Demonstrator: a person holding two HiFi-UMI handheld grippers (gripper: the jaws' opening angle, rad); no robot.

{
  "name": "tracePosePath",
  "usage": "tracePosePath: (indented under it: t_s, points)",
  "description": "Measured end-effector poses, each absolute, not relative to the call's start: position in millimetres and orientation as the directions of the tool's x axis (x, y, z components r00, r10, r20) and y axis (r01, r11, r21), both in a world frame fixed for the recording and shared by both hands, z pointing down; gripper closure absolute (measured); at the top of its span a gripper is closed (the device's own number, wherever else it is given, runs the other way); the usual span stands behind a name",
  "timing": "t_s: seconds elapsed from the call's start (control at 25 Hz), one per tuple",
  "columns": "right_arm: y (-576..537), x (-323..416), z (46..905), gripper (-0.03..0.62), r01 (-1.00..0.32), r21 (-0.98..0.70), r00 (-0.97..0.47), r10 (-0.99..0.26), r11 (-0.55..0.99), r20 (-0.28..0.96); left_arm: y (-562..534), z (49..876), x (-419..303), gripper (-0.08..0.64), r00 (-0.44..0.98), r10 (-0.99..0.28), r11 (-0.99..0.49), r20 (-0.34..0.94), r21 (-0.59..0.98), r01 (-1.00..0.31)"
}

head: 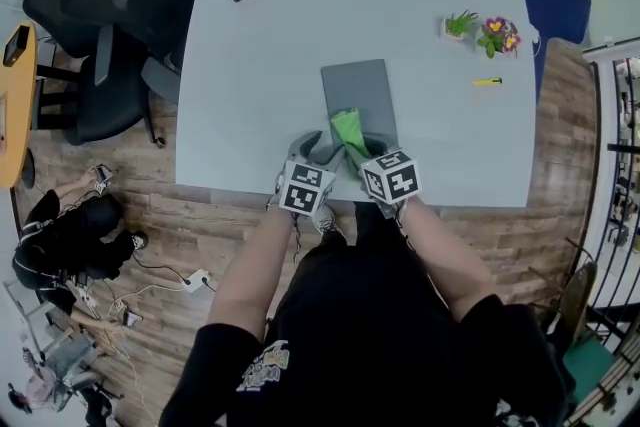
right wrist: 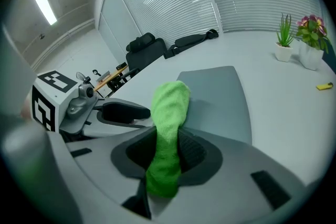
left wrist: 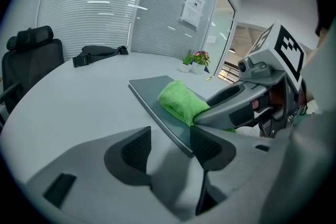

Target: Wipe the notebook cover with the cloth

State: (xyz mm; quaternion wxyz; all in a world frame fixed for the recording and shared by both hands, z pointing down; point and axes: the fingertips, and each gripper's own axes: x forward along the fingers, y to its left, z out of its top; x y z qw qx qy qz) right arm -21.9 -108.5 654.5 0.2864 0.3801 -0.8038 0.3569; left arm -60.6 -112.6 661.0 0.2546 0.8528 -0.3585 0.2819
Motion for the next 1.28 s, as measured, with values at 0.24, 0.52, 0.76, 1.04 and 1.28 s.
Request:
tracePosePath:
  t_s: [0.24, 0.52, 0.76, 1.04, 1.28]
  points:
    - [-108.6, -22.3, 653.4, 0.482, -0.807, -0.339, -0.545, -0.389, 0.484, 0.743, -113.0, 660.2, -60.4, 0.324, 0.585, -0.464, -0.613, 0.665, 0.236, -0.754]
    - [-113.0, -6.5, 653.2, 0.482, -0.824, -0.302, -0.513, -0.406, 0.479, 0.757, -112.7, 659.9, -61.1, 0.324, 0.585, -0.463, -0.614, 0.666, 0.235, -0.754]
    - [-119.3, 17.5, 653.8, 0.482, -0.845, -0.297, -0.49, -0.422, 0.445, 0.762, -113.1, 660.4, -60.5, 0.323, 0.584, -0.46, -0.612, 0.668, 0.238, -0.754]
    - [-121.7, 33.1, 653.1, 0.482, -0.854, -0.297, -0.481, -0.433, 0.427, 0.762, -113.1, 660.0, -60.4, 0.322, 0.585, -0.459, -0.61, 0.668, 0.241, -0.754]
    - [-123.3, 48.9, 652.7, 0.482, -0.868, -0.304, -0.47, -0.453, 0.393, 0.758, -113.0, 660.7, -60.8, 0.322, 0.586, -0.459, -0.611, 0.668, 0.241, -0.754]
